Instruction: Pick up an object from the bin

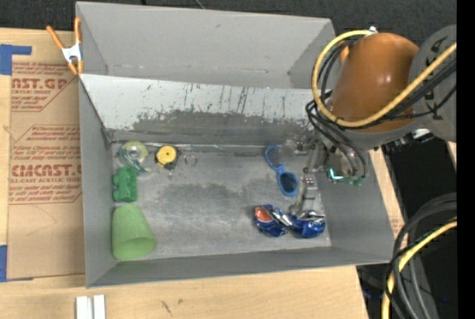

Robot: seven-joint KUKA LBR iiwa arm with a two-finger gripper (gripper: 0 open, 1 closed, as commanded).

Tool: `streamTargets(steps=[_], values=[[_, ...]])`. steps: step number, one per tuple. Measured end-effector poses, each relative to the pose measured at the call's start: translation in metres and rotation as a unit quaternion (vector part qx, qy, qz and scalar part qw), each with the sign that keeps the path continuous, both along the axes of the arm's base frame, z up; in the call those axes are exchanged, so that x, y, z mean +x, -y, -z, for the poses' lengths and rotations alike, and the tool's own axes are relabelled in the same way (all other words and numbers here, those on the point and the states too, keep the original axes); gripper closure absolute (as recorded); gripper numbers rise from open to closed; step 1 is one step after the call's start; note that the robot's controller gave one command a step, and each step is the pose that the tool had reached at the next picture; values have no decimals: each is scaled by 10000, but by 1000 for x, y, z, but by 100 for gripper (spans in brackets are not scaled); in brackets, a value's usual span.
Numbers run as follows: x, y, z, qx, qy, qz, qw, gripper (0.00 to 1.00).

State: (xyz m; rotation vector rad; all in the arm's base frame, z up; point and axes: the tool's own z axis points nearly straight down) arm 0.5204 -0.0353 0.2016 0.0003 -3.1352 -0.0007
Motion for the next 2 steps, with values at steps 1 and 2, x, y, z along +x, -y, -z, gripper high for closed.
streamTargets(steps=[1, 2], values=[[-25, 46, 87, 11, 10, -2225, 9749, 0], [-25, 33, 133, 13, 45, -1910, 9816, 0]])
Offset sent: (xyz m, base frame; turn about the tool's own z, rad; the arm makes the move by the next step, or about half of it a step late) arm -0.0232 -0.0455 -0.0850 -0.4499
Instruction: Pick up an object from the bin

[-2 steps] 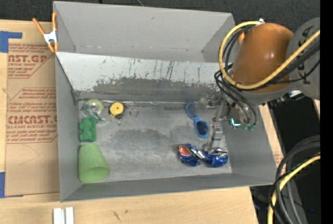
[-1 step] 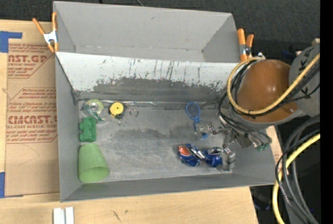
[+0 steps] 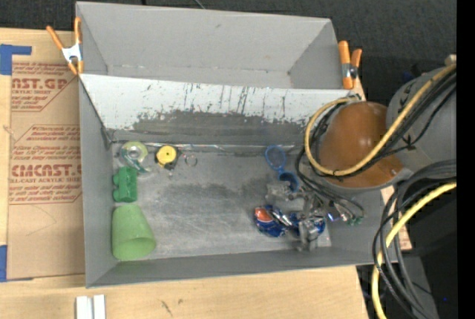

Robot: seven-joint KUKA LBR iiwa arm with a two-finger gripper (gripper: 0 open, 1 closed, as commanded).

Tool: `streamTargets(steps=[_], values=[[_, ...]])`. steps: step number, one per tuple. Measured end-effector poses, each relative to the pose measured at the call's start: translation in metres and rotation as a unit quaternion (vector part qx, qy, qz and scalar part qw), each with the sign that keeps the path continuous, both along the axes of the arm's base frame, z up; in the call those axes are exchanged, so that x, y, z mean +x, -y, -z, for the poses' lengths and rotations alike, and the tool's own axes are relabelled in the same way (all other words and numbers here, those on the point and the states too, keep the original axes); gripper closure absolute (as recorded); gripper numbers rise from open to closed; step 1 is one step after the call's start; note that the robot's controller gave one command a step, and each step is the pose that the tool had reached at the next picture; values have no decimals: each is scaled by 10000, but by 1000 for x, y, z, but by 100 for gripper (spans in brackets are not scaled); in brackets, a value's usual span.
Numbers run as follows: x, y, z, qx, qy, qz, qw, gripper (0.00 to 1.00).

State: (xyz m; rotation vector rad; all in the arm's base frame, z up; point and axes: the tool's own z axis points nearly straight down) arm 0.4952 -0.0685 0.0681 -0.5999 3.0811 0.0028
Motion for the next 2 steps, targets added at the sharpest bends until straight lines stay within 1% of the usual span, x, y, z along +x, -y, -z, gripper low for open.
streamTargets(steps=[1, 2], values=[[0, 1, -1, -5, -10, -2, 10000, 100], [5, -7, -137, -15, 36, -265, 9996, 100]])
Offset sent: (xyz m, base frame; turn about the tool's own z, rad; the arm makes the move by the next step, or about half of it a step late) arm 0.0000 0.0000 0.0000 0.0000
